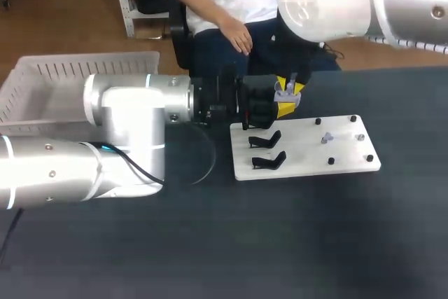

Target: Pick up each earbud case from the left stands, insert the matching earbuds, close the lid, and place the case in the box.

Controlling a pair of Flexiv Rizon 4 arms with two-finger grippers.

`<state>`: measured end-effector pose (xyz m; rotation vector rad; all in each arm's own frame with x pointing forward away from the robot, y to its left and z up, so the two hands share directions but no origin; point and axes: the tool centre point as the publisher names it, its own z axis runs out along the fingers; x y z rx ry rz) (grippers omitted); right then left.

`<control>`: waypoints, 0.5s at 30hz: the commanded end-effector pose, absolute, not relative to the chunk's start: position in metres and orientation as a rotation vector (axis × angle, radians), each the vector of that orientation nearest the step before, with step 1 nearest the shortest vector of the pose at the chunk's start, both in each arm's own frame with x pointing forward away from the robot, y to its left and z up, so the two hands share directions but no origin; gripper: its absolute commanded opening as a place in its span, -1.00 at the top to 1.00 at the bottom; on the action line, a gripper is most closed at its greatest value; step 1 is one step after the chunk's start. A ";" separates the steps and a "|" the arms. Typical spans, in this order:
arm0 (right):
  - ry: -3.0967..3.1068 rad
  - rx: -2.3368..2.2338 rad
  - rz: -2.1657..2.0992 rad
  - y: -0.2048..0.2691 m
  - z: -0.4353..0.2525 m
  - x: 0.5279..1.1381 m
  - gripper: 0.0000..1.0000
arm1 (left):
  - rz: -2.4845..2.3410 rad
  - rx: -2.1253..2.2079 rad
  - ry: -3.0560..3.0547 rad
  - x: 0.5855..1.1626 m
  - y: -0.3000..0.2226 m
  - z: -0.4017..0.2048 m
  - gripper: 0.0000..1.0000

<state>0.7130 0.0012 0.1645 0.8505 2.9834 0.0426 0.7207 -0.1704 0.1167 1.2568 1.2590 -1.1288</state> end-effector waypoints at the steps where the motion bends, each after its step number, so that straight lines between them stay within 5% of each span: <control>1: 2.973 0.863 0.045 -0.001 0.164 0.708 1.00 | -1.132 1.261 1.260 0.723 -0.171 0.118 1.00; 15: 2.966 0.899 0.037 -0.004 0.160 0.705 1.00 | -1.132 1.261 1.260 0.723 -0.171 0.118 1.00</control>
